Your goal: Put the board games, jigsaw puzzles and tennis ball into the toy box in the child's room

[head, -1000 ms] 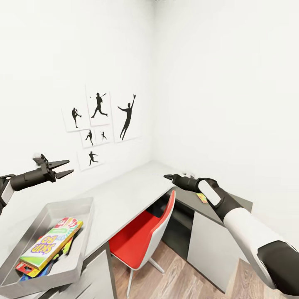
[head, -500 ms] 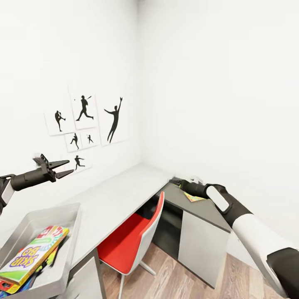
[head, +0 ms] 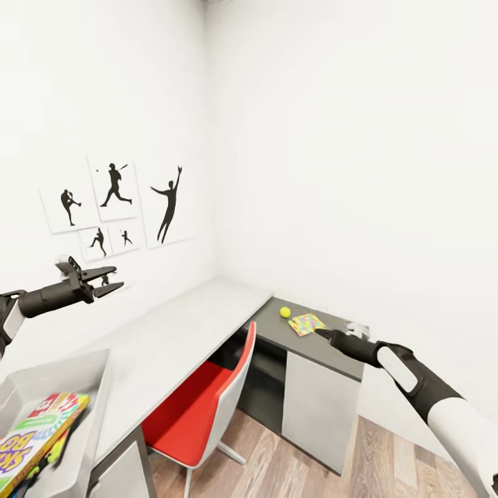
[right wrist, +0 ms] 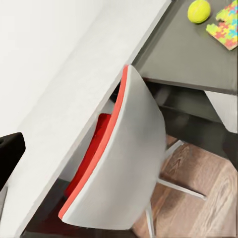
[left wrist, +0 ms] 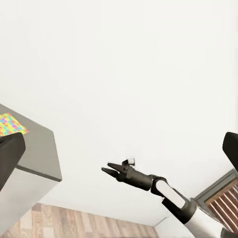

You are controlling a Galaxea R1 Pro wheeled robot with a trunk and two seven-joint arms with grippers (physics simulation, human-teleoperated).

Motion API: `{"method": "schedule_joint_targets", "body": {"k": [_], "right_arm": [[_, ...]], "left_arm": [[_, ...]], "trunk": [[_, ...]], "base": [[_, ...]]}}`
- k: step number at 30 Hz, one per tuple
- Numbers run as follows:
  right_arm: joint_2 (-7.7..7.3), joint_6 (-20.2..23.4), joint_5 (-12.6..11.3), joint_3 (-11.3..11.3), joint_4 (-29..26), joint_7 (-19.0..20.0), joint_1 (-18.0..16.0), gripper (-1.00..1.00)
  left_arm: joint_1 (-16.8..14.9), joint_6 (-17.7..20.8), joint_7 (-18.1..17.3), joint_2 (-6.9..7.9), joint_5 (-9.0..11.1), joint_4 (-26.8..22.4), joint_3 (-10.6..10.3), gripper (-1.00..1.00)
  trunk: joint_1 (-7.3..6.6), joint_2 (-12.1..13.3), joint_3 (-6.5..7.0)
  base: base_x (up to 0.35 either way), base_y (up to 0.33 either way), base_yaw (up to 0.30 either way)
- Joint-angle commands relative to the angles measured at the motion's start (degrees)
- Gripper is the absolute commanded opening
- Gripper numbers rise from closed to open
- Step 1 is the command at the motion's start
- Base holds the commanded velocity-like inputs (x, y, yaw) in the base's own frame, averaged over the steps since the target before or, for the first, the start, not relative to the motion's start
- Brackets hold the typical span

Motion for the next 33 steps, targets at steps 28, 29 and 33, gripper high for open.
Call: {"method": "schedule_joint_targets", "body": {"k": [28, 29, 33], "right_arm": [[0.76, -19.2, -1.1, -6.3, 3.5, 1.6, 15.0, 1.00], [0.69, -19.3, -1.3, -6.8, 3.6, 1.6, 15.0, 1.00], [0.30, -19.2, -3.0, -10.4, 4.7, 2.0, 15.0, 1.00]], "left_arm": [[0.0, 0.1, -0.3, -0.50, -0.2, 0.0, 0.0, 1.00], [0.0, -0.1, -0.3, -0.53, -0.2, 0.0, 0.0, 1.00], [0.0, -0.8, -0.3, -0.74, -0.2, 0.0, -0.1, 1.00]], "trunk": [[0.03, 0.0, 1.52], [0.03, 0.0, 1.52], [0.03, 0.0, 1.51]], "base": [[0.000, 0.000, -0.123], [0.000, 0.000, -0.005], [0.000, 0.000, -0.002]]}}
